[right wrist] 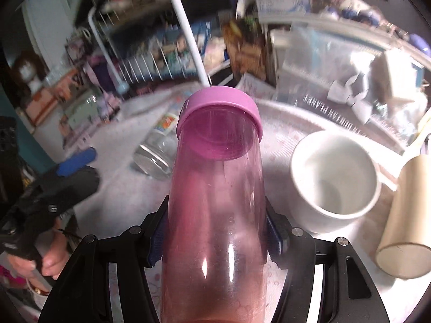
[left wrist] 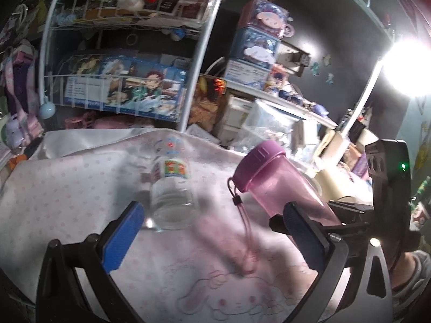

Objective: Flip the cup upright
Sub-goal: 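Lift the pink bottle with the right gripper while the left gripper grasps its base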

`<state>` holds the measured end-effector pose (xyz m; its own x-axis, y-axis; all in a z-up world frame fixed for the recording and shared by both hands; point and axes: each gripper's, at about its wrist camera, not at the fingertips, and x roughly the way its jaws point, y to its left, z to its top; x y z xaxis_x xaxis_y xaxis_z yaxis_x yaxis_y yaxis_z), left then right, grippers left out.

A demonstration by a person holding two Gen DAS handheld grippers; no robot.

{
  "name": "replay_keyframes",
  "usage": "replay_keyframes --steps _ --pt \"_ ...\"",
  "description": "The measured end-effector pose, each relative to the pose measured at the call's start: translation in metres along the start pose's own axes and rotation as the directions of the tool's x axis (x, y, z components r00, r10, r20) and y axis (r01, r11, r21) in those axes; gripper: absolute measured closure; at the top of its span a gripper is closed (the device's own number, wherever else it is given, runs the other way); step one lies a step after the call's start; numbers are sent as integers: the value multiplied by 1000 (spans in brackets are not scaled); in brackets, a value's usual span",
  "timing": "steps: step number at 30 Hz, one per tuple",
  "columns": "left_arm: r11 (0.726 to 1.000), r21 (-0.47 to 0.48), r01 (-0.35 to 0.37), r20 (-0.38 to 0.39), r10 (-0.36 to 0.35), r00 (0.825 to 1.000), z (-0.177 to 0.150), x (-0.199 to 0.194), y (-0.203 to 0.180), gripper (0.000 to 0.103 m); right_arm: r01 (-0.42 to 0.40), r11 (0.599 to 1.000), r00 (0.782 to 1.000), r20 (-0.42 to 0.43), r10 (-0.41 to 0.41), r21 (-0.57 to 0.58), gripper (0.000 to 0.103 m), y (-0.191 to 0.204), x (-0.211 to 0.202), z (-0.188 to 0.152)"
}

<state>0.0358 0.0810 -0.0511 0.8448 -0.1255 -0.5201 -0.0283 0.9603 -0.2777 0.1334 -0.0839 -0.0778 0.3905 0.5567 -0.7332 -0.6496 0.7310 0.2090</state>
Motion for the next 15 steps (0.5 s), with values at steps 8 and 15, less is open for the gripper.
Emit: replay_keyframes --steps 8,15 --pt "962 -11 274 -7 -274 962 17 -2 -35 1 -6 999 986 167 14 -47 47 11 -54 -15" --pt "901 -65 428 -54 -432 900 23 12 -70 12 -3 999 959 281 17 -53 47 14 -89 -32"
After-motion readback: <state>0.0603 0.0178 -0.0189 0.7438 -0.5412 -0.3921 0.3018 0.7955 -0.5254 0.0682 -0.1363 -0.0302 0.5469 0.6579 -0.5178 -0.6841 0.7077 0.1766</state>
